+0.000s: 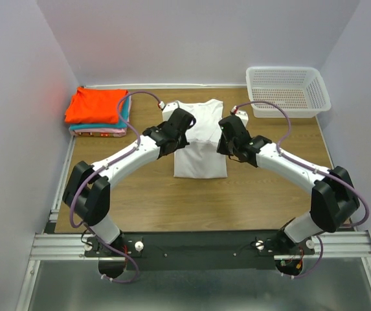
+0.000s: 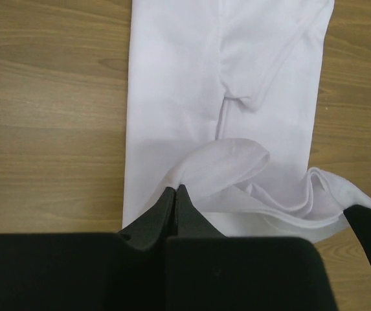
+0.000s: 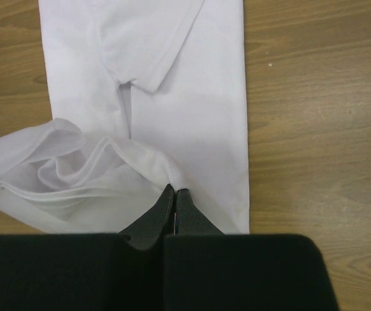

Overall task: Fold and stack the t-shirts
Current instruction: Fold the tshirt

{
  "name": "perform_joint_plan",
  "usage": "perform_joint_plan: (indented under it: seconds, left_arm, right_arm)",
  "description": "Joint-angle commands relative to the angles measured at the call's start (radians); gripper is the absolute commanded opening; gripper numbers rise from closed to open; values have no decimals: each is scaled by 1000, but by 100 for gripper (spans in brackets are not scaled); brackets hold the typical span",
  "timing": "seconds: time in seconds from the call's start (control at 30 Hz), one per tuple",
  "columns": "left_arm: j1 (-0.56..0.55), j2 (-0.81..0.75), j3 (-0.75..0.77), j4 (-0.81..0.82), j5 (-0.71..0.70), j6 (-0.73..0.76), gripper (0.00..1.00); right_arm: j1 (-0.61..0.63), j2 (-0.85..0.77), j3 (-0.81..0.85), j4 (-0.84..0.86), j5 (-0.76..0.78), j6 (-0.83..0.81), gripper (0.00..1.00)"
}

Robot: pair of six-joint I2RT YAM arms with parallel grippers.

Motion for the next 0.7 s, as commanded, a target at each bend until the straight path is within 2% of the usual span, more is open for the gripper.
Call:
perform_joint_plan:
  seconds: [0.0, 0.67]
  left_arm:
    - [33, 50, 49, 15, 7, 60, 0]
    - [105, 269, 196, 33, 66, 163, 0]
  right_arm:
    - [-34, 54, 55, 22, -28, -32, 1]
    - [-141, 268, 163, 50, -123, -63, 1]
